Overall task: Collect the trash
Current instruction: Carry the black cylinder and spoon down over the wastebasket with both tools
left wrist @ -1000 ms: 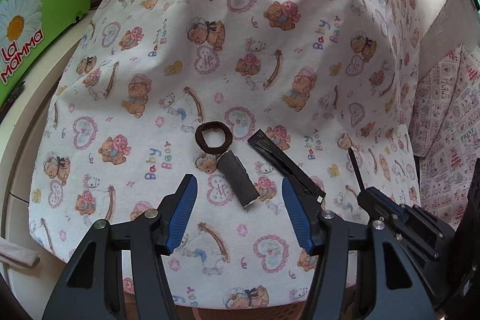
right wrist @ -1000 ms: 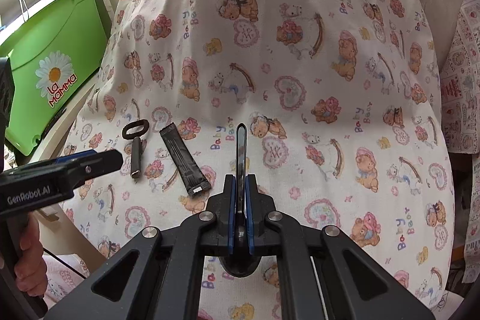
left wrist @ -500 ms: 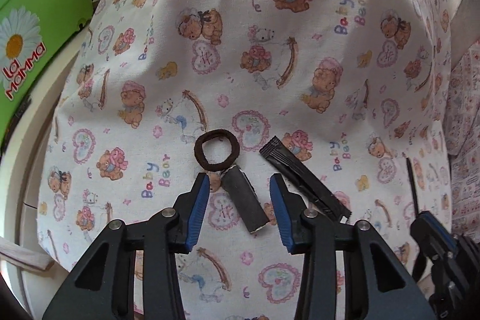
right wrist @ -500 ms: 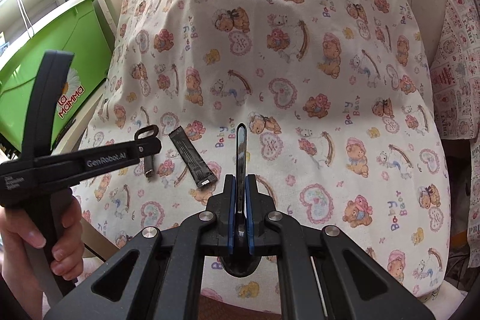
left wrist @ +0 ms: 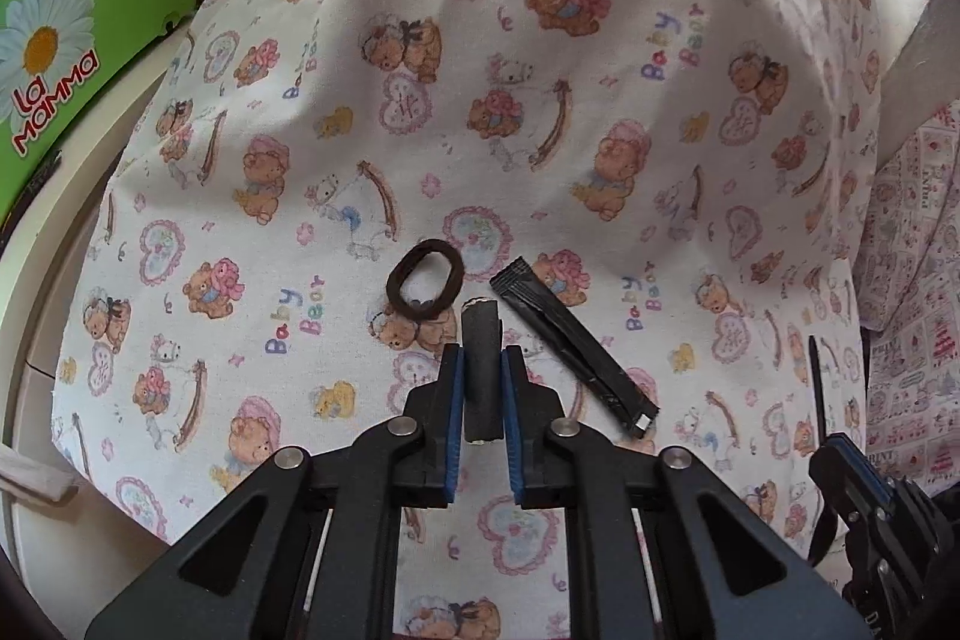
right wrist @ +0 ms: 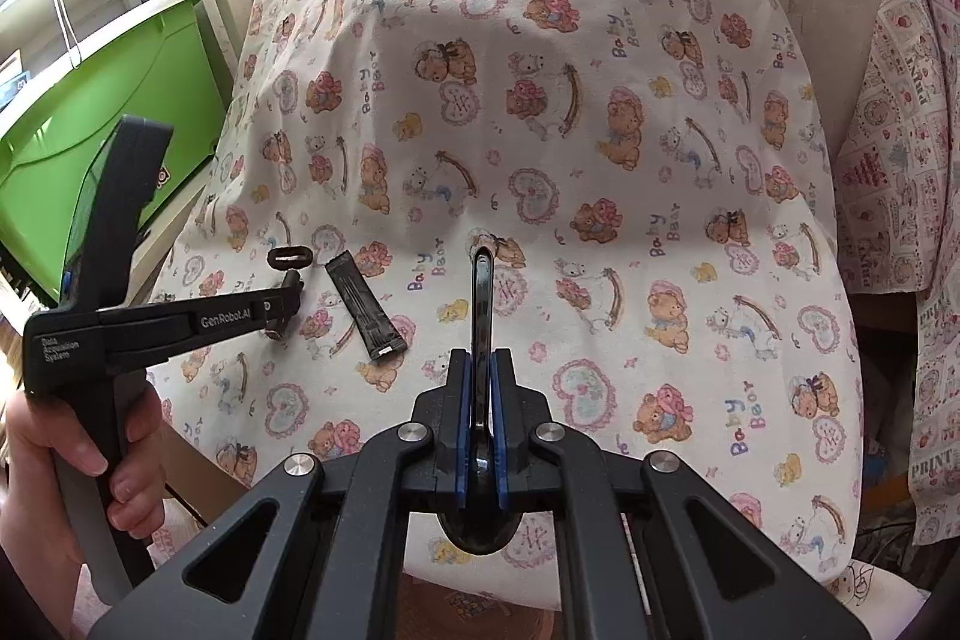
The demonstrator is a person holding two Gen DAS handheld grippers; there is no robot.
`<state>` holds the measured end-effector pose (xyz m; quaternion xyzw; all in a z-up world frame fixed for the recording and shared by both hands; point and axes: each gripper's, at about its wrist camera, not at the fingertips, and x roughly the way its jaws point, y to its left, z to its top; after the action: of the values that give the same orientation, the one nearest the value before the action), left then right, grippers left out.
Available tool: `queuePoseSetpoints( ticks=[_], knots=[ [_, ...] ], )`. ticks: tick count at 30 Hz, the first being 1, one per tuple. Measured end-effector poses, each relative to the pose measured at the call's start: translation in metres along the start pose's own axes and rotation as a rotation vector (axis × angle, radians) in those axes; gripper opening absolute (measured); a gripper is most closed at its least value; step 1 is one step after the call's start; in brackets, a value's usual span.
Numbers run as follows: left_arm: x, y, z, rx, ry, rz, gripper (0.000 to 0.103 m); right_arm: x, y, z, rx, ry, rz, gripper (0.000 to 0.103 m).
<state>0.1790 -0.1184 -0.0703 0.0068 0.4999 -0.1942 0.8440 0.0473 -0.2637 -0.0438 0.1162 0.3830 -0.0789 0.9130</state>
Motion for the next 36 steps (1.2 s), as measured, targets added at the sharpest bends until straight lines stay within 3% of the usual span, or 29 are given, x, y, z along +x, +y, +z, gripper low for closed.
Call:
queuePoseSetpoints(
  ticks=[6, 10, 16, 26, 29, 36],
  knots=[
    [-0.029, 0.011, -0.012, -0.034, -0.038, -0.025, 0.011, -0.005, -0.011, -0.005, 0.040, 0.028, 0.105, 0.007],
    [-0.050, 0.012, -0.022, -0.004, -0.077, 0.025, 0.011, -0.006, -0.008, -0.010, 0.028, 0.055, 0.194, 0.007],
    [-0.092, 0.010, -0.043, 0.043, -0.124, 0.045, 0.011, -0.018, 0.003, -0.008, -0.005, 0.034, 0.249, 0.007],
    [-0.129, -0.007, -0.079, 0.028, -0.194, -0.006, 0.012, -0.030, 0.019, -0.022, -0.057, 0.041, 0.291, 0.007],
    [-0.121, -0.007, -0.089, 0.030, -0.179, 0.000, 0.012, -0.036, 0.025, -0.032, -0.086, 0.052, 0.298, 0.007],
    [-0.090, 0.003, -0.107, 0.000, -0.055, -0.043, 0.012, -0.047, 0.038, -0.056, -0.146, 0.081, 0.306, 0.007]
  ],
)
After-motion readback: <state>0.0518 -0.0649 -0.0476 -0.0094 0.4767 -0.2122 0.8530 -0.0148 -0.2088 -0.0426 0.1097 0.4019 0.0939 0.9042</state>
